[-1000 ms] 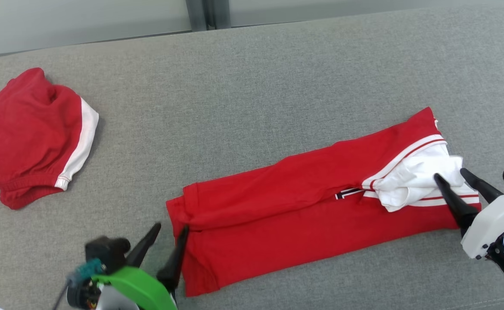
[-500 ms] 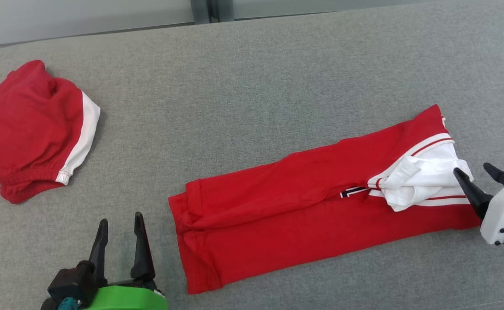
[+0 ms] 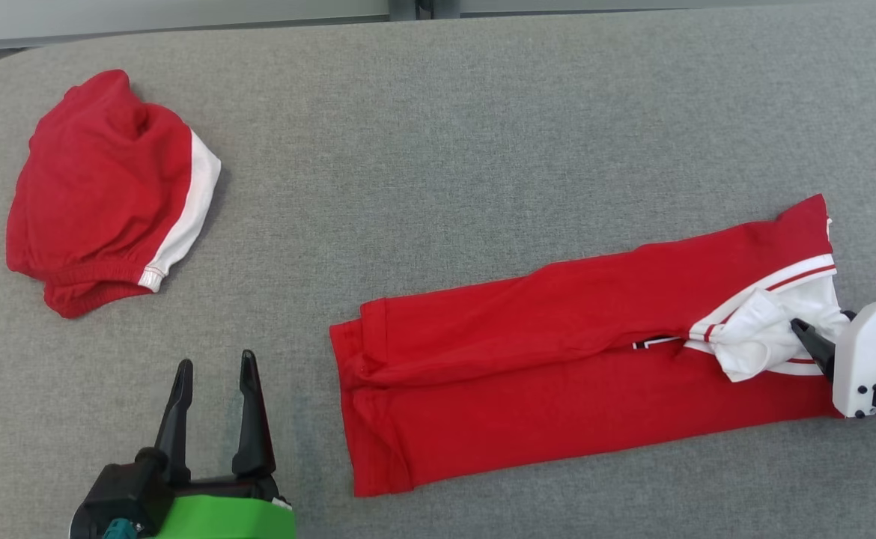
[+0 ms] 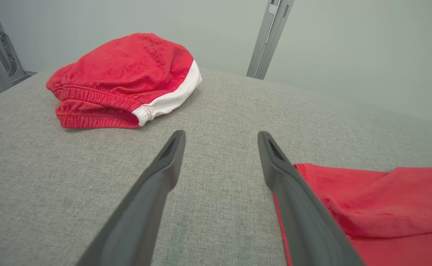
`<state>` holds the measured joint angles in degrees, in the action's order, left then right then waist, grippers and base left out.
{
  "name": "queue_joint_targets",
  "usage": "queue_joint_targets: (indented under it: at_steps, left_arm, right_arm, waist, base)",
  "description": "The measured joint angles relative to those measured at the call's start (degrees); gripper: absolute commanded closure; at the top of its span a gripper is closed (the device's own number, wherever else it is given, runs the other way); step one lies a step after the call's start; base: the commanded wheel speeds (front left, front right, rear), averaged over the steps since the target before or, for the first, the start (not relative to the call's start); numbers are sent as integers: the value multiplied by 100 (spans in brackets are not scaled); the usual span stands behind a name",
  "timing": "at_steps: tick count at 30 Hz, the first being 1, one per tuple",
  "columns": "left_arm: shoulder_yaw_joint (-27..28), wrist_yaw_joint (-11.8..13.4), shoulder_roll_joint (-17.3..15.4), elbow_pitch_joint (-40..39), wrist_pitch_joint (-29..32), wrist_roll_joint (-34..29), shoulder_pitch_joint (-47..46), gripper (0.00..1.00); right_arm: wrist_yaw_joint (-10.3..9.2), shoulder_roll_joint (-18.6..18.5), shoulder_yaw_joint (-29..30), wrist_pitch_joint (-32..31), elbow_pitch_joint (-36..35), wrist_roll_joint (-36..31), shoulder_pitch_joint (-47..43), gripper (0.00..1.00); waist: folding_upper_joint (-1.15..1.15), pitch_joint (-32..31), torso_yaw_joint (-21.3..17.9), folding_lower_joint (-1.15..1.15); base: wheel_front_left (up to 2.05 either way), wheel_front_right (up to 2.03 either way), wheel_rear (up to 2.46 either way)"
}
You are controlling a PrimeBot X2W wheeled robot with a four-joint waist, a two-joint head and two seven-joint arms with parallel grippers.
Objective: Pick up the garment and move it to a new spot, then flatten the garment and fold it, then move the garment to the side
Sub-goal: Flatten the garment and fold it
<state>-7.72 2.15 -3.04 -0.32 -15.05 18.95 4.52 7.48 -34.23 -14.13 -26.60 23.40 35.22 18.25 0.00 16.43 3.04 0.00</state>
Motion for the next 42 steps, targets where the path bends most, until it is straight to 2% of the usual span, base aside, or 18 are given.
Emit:
queue_joint_targets:
  at_steps: [1, 2, 3, 4, 6, 9, 11, 17, 21, 24, 28, 31, 37, 40, 42]
  left_arm:
    - [12, -25, 0, 14, 0, -10, 14, 0]
    - [16, -70, 1, 54, 0, 3, 65, 0]
    - [7, -90, 8, 76, 0, 44, 108, 0]
    - [-2, -98, 9, 89, 0, 104, 116, 0]
    - [4, -97, 10, 105, 0, 175, 133, 0]
    - [-16, -92, 10, 144, -1, 250, 212, 0]
    - [-48, -97, 11, 182, -1, 280, 268, 0]
    - [-30, -114, 14, 289, 0, 305, 432, 0]
    - [-23, -104, 15, 307, -1, 379, 513, 0]
    - [-64, -80, 15, 318, 0, 485, 575, 0]
    - [-154, -59, 18, 335, 0, 522, 589, 0]
    - [-192, -59, 18, 393, 0, 549, 580, 0]
    - [-271, -68, 18, 541, 0, 535, 490, 0]
    - [-316, -82, 20, 597, -1, 533, 453, 0]
    - [-313, -86, 20, 616, -1, 521, 453, 0]
  right_arm:
    - [-3, -13, -58, 0, 15, 74, 4, 0]
    - [-21, -75, -193, 8, 20, 266, 5, 14]
    - [-22, -89, -221, 76, 55, 495, -5, 90]
    - [-25, -68, -212, 154, 87, 743, -27, 100]
    - [-16, -51, -215, 261, 166, 1177, -47, 100]
    - [10, -131, -185, 381, 406, 1468, -55, 100]
    - [14, -321, -78, 436, 604, 1560, -82, 100]
    - [7, -1210, 392, 553, 953, 1688, -191, 100]
    - [0, -1591, 371, 525, 404, 1633, -267, 100]
    - [1, -1552, 109, 343, -417, 1583, -268, 100]
    - [1, -1184, -457, 100, -1389, 1551, -305, 100]
    - [1, -549, -905, 18, -1763, 1429, -343, 100]
    - [0, 939, -1379, 299, -1384, 1213, -338, 100]
    - [1, 1393, -1511, 480, -1152, 1144, -356, 100]
    - [0, 1538, -1529, 589, -1036, 1092, -370, 100]
  waist:
    - [0, -21, 7, 0]
    - [0, -69, 21, 0]
    - [0, -113, 36, 0]
    - [0, -149, 48, 0]
    - [0, -244, 73, 0]
    - [0, -385, 90, 0]
    - [0, -479, 98, 0]
    - [0, -772, 105, 0]
    - [0, -950, 96, 0]
    - [0, -1058, 55, 0]
    - [0, -1136, -32, 0]
    - [0, -1123, -94, 0]
    - [0, -1040, -106, 0]
    - [0, -1023, -37, 0]
    - [0, -1018, 5, 0]
  base:
    - [0, 0, 0]
    - [0, 0, 0]
    - [0, 0, 0]
    - [0, 0, 0]
    - [0, 0, 0]
    - [0, 0, 0]
    - [0, 0, 0]
    - [0, 0, 0]
    - [0, 0, 0]
    - [0, 0, 0]
    - [0, 0, 0]
    - [0, 0, 0]
    - [0, 0, 0]
    - [0, 0, 0]
    - [0, 0, 0]
